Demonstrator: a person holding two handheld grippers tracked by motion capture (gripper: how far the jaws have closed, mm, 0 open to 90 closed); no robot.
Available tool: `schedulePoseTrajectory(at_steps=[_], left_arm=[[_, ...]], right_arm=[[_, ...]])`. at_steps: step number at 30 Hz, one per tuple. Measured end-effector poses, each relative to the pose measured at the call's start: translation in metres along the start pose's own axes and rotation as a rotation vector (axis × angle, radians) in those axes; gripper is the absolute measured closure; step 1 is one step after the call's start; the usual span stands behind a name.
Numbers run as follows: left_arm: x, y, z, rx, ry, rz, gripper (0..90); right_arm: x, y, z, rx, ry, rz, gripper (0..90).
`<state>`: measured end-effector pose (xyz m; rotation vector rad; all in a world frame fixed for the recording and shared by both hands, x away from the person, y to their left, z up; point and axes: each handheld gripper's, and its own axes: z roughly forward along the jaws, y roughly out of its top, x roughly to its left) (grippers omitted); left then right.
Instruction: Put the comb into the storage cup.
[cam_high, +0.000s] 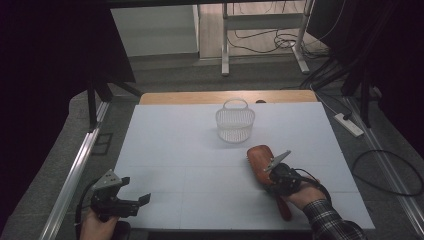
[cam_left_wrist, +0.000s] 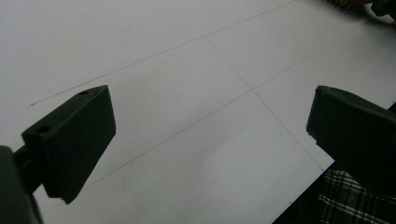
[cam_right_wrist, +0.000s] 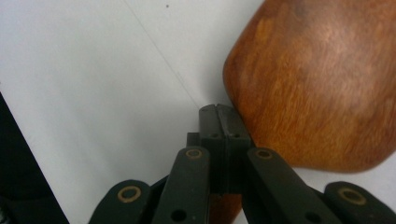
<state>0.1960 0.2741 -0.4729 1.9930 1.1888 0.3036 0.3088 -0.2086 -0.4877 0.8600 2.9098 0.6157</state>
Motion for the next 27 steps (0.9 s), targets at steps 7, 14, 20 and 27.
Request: schedulePoseTrajectory(at_steps=[7,14,20,27], left_arm=[[0.000,0.000,0.000,0.000,0.001,0.000,2.2],[0.000,0.001,0.001,0.002,0.003,0.000,2.3],[0.000,0.001,0.001,0.003,0.003,0.001,2.3],[0.000,0.001,0.001,0.002,0.004,0.001,2.3]], right_arm=[[-0.005,-0.008,-0.003,0.006,-0.009,0.012,89.3],[-0.012,-0.018,-0.009,0.014,-0.035,0.035,89.3],[-0.019,-0.027,-0.012,0.015,-0.063,0.066,89.3],[-0.016,-0.025,-0.013,0.008,-0.067,0.073,89.0]])
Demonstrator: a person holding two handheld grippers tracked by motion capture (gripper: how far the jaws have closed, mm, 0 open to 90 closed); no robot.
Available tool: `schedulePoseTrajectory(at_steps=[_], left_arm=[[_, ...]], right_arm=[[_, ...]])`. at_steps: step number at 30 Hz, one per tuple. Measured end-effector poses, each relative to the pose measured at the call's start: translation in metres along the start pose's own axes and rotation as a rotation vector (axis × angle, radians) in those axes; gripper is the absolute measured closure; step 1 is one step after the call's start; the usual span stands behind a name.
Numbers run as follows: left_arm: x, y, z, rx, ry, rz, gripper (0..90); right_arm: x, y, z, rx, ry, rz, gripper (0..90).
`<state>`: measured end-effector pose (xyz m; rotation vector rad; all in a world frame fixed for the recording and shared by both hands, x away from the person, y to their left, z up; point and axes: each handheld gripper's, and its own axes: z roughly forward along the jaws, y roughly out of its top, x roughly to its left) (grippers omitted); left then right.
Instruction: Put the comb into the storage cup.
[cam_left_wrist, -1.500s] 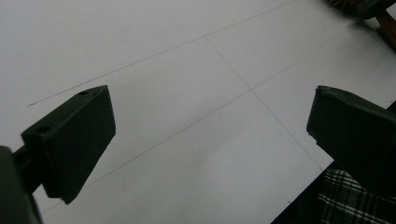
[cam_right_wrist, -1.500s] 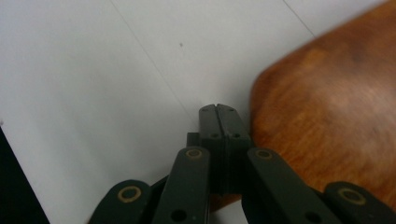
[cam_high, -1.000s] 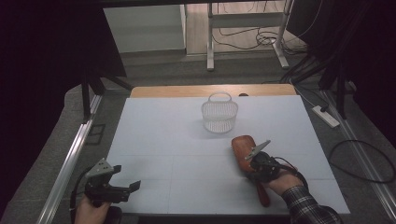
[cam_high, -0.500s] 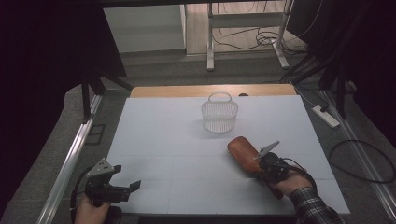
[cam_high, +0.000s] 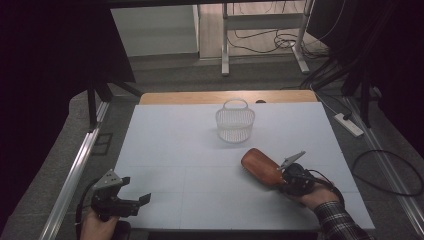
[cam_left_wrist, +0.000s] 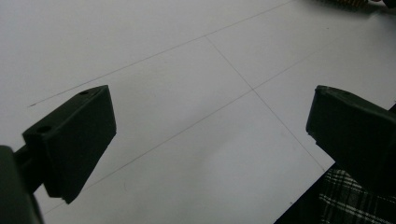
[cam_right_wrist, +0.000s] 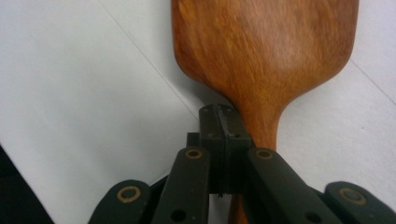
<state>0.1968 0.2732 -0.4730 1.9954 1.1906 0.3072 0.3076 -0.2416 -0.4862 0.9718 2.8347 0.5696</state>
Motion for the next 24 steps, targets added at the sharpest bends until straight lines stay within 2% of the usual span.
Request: schedulePoseTrajectory(at_steps=[1,3,5,7,13,14,15,16,20,24], left_arm=[[0.000,0.000,0.000,0.000,0.001,0.000,2.3],[0.000,0.000,0.000,0.000,0.001,0.000,2.3],[0.000,0.000,0.000,0.001,0.002,0.001,2.3],[0.000,0.000,0.000,0.000,0.002,0.000,2.3],[0.000,0.000,0.000,0.001,0.002,0.001,2.3],[0.000,0.000,0.000,0.001,0.002,0.001,2.3],[0.000,0.000,0.000,0.001,0.001,0.001,2.3],[0.000,0.000,0.000,0.001,0.001,0.001,2.3],[0.000,0.000,0.000,0.001,0.000,0.000,2.3],[0.000,0.000,0.000,0.001,0.000,0.001,2.3]], right_arm=[[0.002,0.001,-0.003,-0.023,0.004,0.002,88.0],[0.003,0.001,-0.006,-0.032,0.007,0.002,87.1],[0.007,0.002,-0.010,-0.061,-0.002,-0.002,82.2],[0.008,0.003,-0.012,-0.067,-0.009,-0.003,79.5],[0.010,0.003,-0.019,-0.111,-0.073,0.007,57.8],[0.010,0.003,-0.019,-0.111,-0.073,0.007,57.8],[0.008,0.003,-0.022,-0.123,-0.086,0.016,51.8],[0.008,0.003,-0.022,-0.123,-0.086,0.016,51.8],[0.005,0.002,-0.024,-0.141,-0.104,0.032,36.6],[0.005,0.002,-0.024,-0.125,-0.109,0.049,23.5]])
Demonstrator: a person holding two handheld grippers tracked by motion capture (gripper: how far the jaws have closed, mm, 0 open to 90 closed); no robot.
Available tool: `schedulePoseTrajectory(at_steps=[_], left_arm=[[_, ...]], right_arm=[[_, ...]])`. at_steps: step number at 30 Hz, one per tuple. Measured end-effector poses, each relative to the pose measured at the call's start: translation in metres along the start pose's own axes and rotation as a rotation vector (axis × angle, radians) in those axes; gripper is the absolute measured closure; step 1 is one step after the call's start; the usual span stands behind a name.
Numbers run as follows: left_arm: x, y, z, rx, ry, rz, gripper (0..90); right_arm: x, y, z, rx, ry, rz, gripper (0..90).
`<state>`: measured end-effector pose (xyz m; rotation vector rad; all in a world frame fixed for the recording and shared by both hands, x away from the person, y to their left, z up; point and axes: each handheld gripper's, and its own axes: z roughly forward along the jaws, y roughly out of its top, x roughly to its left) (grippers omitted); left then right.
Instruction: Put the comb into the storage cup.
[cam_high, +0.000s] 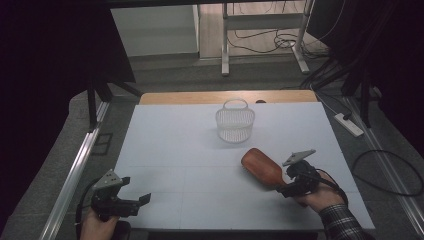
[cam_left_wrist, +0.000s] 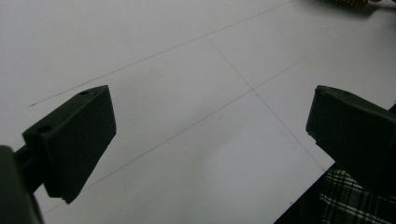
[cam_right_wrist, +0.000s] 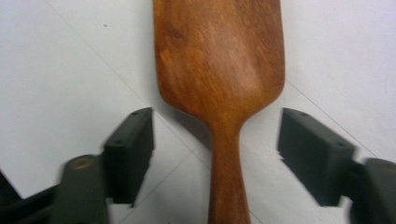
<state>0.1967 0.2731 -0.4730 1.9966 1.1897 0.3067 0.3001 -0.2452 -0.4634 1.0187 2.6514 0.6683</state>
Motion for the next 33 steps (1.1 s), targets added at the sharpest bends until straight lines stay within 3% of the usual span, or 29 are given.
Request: schedulePoseTrajectory(at_steps=[6,12,18,33], left_arm=[[0.000,0.000,0.000,0.000,0.001,0.000,2.3],[0.000,0.000,0.000,0.000,0.001,0.002,2.3],[0.000,0.000,0.000,0.001,0.000,0.002,2.3],[0.000,0.000,0.000,0.002,-0.001,0.003,2.3]], right_arm=[[-0.004,-0.001,0.001,0.009,-0.006,0.027,10.4],[-0.009,-0.005,0.001,-0.001,-0.015,0.015,0.5],[-0.012,-0.008,0.001,-0.023,-0.012,0.024,0.0],[-0.015,-0.011,0.016,0.012,0.016,0.046,0.0]])
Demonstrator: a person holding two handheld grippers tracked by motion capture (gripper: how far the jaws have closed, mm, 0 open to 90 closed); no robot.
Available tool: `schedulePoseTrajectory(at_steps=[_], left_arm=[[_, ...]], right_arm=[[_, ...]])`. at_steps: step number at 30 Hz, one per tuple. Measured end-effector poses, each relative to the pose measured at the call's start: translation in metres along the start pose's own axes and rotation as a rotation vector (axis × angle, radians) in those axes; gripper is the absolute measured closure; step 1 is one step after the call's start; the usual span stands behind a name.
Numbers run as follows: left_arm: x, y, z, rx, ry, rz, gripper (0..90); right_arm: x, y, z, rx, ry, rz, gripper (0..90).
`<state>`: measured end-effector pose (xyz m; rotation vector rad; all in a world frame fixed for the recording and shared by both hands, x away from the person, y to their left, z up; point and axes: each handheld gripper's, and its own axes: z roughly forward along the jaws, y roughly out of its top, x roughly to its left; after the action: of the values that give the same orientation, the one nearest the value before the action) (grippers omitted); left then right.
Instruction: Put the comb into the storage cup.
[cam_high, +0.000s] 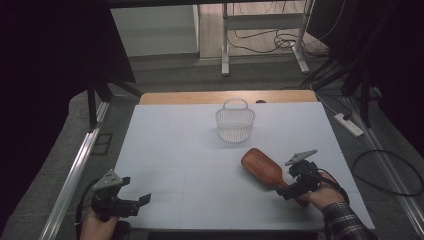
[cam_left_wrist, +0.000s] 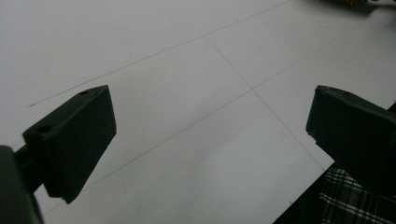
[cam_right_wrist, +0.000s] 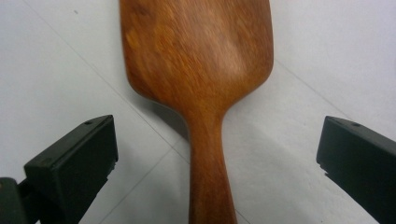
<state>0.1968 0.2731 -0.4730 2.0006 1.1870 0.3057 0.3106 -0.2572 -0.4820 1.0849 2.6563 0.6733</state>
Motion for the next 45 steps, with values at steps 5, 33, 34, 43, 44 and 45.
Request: schedulePoseTrajectory(at_steps=[5,33,34,43,44,45], left_arm=[[0.000,0.000,0.000,0.003,0.000,0.003,2.4],[0.000,0.000,0.000,0.005,-0.001,0.005,2.4],[0.000,0.000,0.000,0.005,-0.001,0.005,2.4],[0.000,0.000,0.000,0.005,0.001,0.006,2.4],[0.000,0.000,0.000,0.005,0.001,0.006,2.3],[0.000,0.000,0.000,0.005,0.001,0.006,2.4]], right_arm=[[-0.003,-0.002,0.006,0.032,-0.002,0.017,0.0],[0.004,0.001,0.018,0.125,-0.025,-0.018,23.9],[0.004,0.001,0.018,0.125,-0.026,-0.019,27.4],[0.004,0.005,0.019,0.132,-0.004,-0.047,57.2],[0.004,0.005,0.018,0.131,-0.003,-0.047,61.7],[0.004,0.005,0.018,0.131,-0.003,-0.047,61.7]])
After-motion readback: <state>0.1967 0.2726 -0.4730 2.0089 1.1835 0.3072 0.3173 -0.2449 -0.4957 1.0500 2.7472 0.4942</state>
